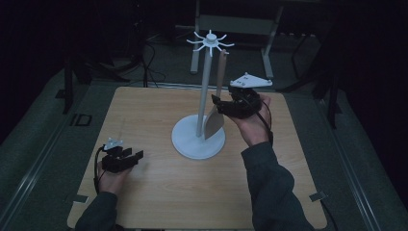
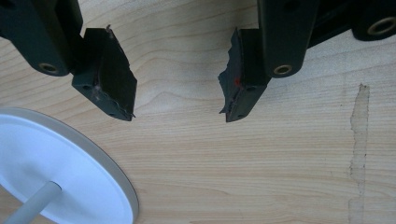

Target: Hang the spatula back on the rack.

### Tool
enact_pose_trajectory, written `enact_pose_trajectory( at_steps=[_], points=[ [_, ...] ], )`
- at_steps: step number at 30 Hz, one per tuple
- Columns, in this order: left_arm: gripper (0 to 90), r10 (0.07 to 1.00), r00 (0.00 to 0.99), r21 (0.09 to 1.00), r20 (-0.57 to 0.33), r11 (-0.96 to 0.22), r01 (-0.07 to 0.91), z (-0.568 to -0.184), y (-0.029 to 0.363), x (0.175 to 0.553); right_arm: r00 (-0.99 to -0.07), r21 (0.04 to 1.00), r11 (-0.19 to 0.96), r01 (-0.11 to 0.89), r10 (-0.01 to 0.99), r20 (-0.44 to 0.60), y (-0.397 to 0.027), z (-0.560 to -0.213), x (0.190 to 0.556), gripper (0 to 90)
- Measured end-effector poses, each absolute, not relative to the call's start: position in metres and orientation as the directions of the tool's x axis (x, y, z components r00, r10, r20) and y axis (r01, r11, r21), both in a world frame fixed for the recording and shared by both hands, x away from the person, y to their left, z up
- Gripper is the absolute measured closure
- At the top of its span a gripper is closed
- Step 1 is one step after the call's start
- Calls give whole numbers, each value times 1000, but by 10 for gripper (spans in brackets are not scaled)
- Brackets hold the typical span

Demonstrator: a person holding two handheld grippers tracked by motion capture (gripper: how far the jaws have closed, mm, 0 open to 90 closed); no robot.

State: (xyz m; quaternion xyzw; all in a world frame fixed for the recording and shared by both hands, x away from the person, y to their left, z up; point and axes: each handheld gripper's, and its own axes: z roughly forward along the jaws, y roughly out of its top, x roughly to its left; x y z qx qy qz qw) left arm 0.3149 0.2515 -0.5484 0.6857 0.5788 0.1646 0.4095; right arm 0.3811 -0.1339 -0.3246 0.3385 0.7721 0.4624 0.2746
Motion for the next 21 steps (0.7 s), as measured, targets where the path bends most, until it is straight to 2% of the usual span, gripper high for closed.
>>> enact_pose_trajectory(
  at_steps=[8,21],
  points=[
    [445,930,278,752,-242,-2,659,-549,250,316,-622,896,343,282,776,-102,-144,-341,368,318],
    [445,930,276,753,-245,3,658,-549,250,315,-591,870,323,372,805,-47,-173,-384,364,319]
  ],
)
